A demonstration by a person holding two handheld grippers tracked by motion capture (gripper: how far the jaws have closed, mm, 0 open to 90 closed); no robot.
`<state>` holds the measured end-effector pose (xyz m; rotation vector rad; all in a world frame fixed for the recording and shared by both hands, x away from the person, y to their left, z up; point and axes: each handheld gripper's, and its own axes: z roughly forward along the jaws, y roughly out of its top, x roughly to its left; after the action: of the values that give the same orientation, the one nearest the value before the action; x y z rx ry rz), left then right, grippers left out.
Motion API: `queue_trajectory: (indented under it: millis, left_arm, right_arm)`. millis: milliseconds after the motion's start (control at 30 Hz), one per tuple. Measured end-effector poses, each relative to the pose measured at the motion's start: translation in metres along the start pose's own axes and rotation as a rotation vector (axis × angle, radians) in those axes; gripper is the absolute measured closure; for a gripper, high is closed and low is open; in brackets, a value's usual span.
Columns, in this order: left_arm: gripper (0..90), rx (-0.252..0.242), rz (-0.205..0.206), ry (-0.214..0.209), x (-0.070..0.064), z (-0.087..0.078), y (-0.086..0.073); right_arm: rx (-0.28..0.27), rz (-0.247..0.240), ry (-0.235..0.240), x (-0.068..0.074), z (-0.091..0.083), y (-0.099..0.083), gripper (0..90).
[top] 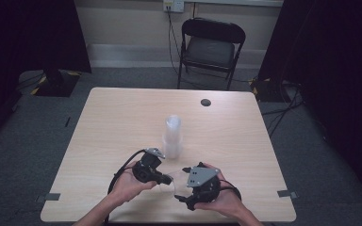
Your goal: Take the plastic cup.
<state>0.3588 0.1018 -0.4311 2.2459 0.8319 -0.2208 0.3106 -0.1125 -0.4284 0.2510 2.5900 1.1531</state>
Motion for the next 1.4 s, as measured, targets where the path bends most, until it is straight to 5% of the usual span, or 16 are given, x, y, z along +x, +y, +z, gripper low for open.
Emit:
queue_trajectory:
  millis: [300, 433, 600, 1033, 1400]
  left_arm:
    - [90.0, 0.010, -0.002, -0.047, -0.002, 0.002, 0.010]
    - [89.9, 0.017, -0.014, -0.032, -0.003, 0.006, 0.011]
    - [89.9, 0.003, -0.045, -0.070, -0.002, 0.009, 0.012]
    - [89.0, -0.009, -0.065, -0.089, -0.004, 0.013, 0.012]
    - [89.0, 0.012, -0.059, -0.048, -0.004, 0.016, 0.012]
  right_arm:
    - [0.013, -0.045, -0.017, 0.002, 0.009, 0.003, 12.4]
    - [0.018, -0.036, -0.012, 0.000, 0.011, 0.002, 12.1]
    - [0.022, -0.040, -0.018, 0.000, 0.013, 0.001, 12.3]
    - [0.012, -0.041, -0.007, 0.003, 0.019, 0.002, 16.1]
    - [-0.036, -0.040, -0.020, 0.005, 0.015, 0.006, 22.8]
